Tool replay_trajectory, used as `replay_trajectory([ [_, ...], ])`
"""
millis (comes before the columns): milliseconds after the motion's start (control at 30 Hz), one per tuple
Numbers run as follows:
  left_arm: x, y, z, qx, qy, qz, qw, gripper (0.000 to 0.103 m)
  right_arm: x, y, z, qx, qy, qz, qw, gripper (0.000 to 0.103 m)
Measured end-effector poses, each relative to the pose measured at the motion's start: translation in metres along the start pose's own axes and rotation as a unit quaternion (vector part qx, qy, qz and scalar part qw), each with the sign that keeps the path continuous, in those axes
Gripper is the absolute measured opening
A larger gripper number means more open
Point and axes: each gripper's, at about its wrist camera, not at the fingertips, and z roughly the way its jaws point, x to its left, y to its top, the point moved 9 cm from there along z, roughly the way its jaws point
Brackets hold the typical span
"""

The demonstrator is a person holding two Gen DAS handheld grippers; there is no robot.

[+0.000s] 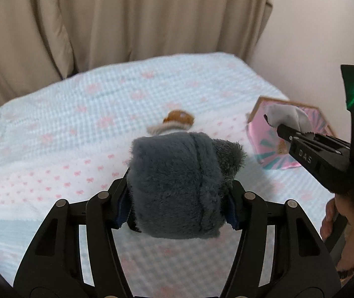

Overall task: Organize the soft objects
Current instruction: 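Grasp the grey fuzzy sock with the left tool while the right tool grasps the grey cloth, then carry the grey sock and grey cloth into the box and open both tools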

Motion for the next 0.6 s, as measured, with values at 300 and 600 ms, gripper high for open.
replay_trajectory([
  [300, -0.047, 0.056, -0.082, -0.028, -0.021, 0.014, 0.9993, 0.056, -0.023, 0.035, -0.117, -0.028, 0.011, 0.007, 1.000, 0.015],
  [600, -0.133, 0.096, -0.122, -0.042, -0.053, 0.029, 0.9973, 0.056, -0.096, 0.059, -0.192, -0.054, 0.003, 0.044, 0.998, 0.015],
])
